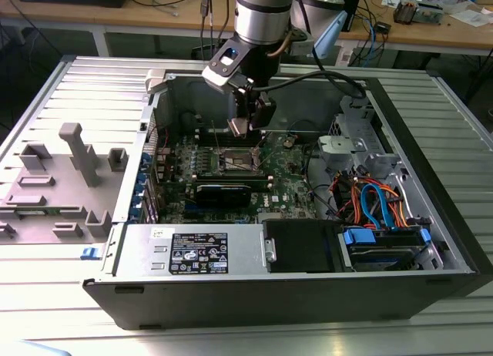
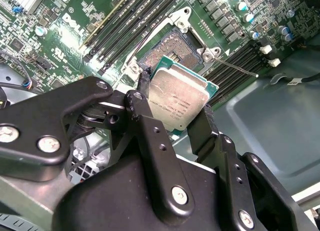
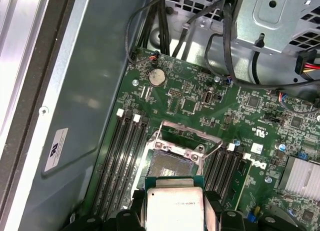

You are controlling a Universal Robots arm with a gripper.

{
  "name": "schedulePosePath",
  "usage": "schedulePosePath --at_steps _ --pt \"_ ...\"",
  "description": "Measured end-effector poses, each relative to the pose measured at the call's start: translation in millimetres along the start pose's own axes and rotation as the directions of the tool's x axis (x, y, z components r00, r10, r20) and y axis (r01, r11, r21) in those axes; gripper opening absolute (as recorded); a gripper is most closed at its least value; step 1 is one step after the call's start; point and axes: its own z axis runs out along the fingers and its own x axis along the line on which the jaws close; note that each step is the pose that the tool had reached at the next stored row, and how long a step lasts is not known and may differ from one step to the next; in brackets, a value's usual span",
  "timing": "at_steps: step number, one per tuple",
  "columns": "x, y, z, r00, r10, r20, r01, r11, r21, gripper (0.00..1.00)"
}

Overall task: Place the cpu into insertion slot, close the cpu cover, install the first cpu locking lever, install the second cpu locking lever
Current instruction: 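Place the cpu into insertion slot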

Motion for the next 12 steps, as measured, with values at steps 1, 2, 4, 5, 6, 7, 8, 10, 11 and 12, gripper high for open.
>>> schedulePosePath --at_steps 1,2,4,5,6,7,8,10,11,12 --pt "0.0 0.0 0.1 1.0 0.006 -0.0002 -0.006 1.0 0.0001 0.55" --pt "0.0 0.0 0.2 1.0 0.009 -0.0003 -0.009 1.0 0.0001 0.55" --pt "0.0 0.0 0.4 0.9998 0.017 -0.0007 -0.017 0.9998 0.0001 0.55" --pt "0.0 0.0 0.5 0.9998 0.022 -0.0008 -0.022 0.9998 0.0002 0.55" --pt "0.0 0.0 0.6 0.9997 0.026 -0.001 -0.026 0.9997 0.0001 0.55" --pt "0.0 0.0 0.7 0.9996 0.028 -0.0011 -0.028 0.9996 0.0002 0.55" --pt "0.0 0.0 0.8 0.9994 0.034 -0.0013 -0.034 0.9994 0.0002 0.55" --pt "0.0 0.0 0.9 0.9992 0.04 -0.0016 -0.04 0.9992 0.0002 0.55" --pt "0.0 0.0 1.0 0.999 0.044 -0.0017 -0.044 0.999 0.0002 0.55" --pt "0.0 0.0 1.1 0.9988 0.049 -0.002 -0.049 0.9988 0.0003 0.55"
